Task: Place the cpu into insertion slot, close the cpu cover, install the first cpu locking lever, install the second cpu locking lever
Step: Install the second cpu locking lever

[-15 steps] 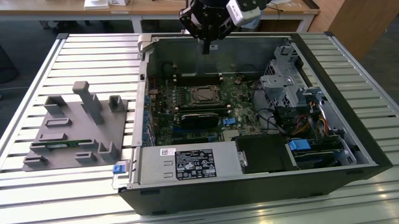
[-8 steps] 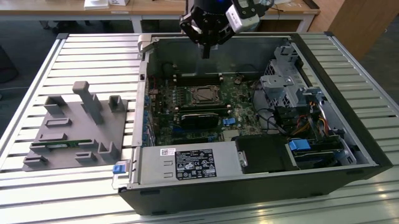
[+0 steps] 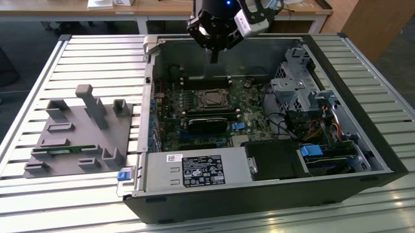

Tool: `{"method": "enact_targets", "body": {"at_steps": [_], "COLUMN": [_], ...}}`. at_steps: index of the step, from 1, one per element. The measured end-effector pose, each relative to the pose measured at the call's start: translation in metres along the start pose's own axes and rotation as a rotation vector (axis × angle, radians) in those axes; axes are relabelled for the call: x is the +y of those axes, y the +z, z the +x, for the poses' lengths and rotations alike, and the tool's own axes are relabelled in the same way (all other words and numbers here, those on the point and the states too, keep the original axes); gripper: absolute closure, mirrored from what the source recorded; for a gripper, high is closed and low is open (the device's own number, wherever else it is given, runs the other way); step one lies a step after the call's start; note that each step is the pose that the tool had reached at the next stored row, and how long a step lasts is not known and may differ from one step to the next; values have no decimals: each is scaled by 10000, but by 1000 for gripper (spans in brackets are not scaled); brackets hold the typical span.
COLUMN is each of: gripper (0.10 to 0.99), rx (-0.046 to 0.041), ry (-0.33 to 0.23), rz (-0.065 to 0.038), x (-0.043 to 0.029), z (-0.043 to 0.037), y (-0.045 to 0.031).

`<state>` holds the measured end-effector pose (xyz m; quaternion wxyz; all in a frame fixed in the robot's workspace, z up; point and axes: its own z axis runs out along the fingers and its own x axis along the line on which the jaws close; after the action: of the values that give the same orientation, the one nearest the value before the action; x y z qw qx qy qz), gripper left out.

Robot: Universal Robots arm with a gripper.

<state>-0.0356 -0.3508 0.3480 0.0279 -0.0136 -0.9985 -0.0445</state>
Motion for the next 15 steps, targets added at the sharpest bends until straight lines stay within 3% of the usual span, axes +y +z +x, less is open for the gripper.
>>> {"method": "enact_targets", "body": {"at_steps": [15], "gripper": [980], "rx": [2], "ry": [-31], "rz": [1], "x": [-22], "z": [-15], "y": [78]}}
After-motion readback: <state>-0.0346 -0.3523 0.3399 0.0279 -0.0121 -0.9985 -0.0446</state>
